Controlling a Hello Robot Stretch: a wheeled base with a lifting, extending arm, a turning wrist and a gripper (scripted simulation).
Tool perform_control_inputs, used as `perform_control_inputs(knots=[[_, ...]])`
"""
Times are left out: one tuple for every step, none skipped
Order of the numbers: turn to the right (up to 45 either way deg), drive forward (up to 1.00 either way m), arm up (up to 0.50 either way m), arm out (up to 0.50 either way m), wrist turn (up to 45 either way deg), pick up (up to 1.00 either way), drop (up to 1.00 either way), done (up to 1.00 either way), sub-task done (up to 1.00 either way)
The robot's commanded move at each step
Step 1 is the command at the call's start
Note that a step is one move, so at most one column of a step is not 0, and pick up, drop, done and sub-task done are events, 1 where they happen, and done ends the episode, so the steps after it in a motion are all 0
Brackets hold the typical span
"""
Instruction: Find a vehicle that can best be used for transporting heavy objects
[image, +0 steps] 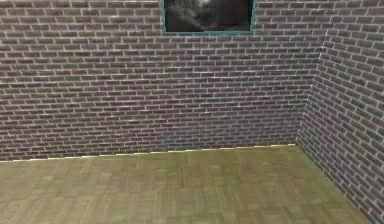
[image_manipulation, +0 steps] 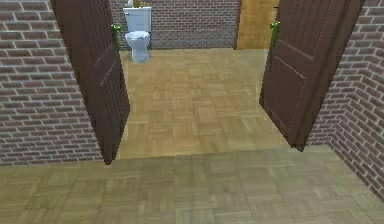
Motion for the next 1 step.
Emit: perform_control_inputs(knots=[[0.0,0.45,0.00,0.00,0.0,0.00,0.00,0.00,0.00]])
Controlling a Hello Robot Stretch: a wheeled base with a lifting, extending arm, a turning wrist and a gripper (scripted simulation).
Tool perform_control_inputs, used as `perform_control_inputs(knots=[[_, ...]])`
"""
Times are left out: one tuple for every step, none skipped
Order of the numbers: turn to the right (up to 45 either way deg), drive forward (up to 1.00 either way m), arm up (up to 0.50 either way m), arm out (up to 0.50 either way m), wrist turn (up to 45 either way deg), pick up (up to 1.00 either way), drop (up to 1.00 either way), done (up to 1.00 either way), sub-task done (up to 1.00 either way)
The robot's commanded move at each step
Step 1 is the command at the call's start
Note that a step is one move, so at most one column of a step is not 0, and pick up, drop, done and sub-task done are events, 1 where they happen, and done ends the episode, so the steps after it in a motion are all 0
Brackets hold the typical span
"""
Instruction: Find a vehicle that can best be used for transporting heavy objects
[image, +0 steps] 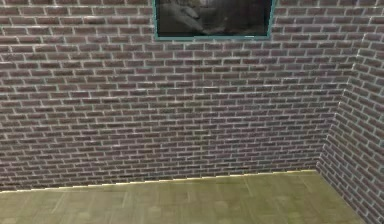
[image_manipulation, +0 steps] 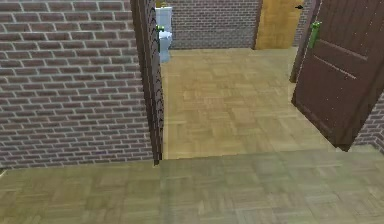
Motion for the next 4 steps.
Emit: perform_control_inputs(knots=[[-45.0,0.00,0.00,0.00,0.0,0.00,0.00,0.00,0.00],[-3.0,0.00,0.00,0.00,0.0,0.00,0.00,0.00,0.00],[45.0,0.00,0.00,0.00,0.0,0.00,0.00,0.00,0.00],[45.0,0.00,0.00,0.00,0.0,0.00,0.00,0.00,0.00]])
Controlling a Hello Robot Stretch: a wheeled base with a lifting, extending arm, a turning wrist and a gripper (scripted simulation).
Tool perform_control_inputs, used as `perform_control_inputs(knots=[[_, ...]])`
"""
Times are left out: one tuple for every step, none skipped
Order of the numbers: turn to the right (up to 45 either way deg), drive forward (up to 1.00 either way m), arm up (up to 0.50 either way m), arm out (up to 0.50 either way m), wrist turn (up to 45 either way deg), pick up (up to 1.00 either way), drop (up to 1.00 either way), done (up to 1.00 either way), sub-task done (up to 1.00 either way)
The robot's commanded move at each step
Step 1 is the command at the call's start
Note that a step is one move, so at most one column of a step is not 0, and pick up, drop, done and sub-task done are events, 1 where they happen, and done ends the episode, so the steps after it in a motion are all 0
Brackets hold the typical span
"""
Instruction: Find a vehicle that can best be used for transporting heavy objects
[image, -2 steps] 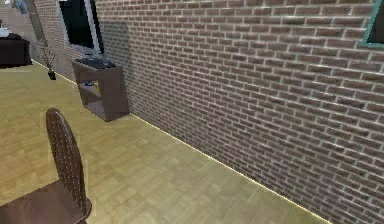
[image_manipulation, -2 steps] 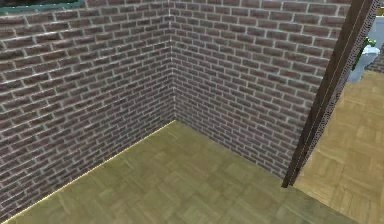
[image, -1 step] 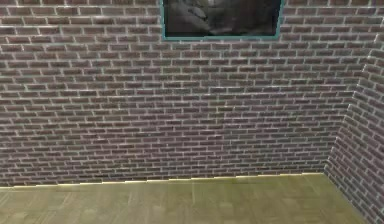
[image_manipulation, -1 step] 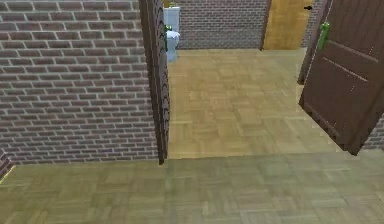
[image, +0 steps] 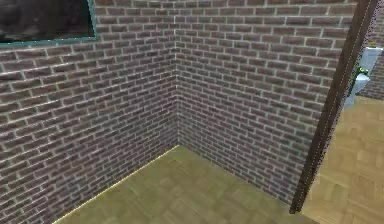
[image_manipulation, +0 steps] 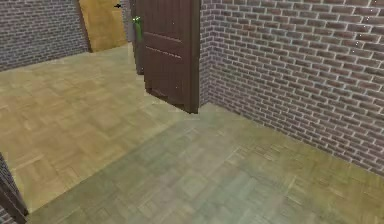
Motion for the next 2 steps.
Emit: perform_control_inputs(knots=[[45.0,0.00,0.00,0.00,0.0,0.00,0.00,0.00,0.00],[3.0,0.00,0.00,0.00,0.0,0.00,0.00,0.00,0.00]])
